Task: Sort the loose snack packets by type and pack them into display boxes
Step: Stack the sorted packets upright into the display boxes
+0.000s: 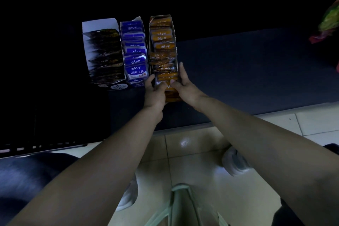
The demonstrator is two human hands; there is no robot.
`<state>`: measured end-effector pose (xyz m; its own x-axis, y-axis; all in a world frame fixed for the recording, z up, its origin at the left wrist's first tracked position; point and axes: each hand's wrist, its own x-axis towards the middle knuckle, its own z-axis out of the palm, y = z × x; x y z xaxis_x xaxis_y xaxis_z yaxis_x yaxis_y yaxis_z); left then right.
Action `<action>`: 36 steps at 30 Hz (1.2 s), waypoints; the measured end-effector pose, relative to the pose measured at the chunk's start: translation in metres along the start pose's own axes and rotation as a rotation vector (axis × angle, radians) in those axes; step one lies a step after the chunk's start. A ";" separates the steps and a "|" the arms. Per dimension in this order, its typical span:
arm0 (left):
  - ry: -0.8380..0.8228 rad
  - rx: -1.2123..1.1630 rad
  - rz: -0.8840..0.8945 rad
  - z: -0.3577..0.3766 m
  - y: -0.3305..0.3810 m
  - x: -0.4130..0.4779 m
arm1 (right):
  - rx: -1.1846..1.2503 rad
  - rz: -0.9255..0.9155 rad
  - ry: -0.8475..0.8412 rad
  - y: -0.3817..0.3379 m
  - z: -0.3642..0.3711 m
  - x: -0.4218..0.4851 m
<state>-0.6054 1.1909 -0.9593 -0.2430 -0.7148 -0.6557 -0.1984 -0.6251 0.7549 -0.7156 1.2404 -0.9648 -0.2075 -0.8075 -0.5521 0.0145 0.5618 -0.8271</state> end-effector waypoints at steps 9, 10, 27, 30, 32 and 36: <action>-0.007 0.075 0.102 -0.009 -0.004 0.007 | -0.416 -0.209 0.056 -0.006 -0.011 0.011; -0.017 0.085 0.112 -0.009 -0.005 0.008 | -0.421 -0.223 0.084 -0.006 -0.012 0.011; 0.032 0.178 0.156 -0.005 0.000 0.024 | -0.708 -0.600 0.543 -0.036 -0.014 0.039; 0.013 0.163 0.142 -0.005 -0.001 0.026 | -0.802 -0.580 0.524 -0.046 -0.008 0.046; 0.006 0.152 0.132 -0.006 -0.002 0.027 | -0.837 -0.566 0.528 -0.049 -0.005 0.051; 0.011 0.148 0.148 -0.006 0.000 0.029 | -0.802 -0.560 0.584 -0.045 -0.012 0.058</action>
<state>-0.6068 1.1681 -0.9787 -0.2693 -0.7993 -0.5372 -0.2990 -0.4608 0.8356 -0.7405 1.1704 -0.9588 -0.4151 -0.8918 0.1802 -0.8093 0.2714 -0.5210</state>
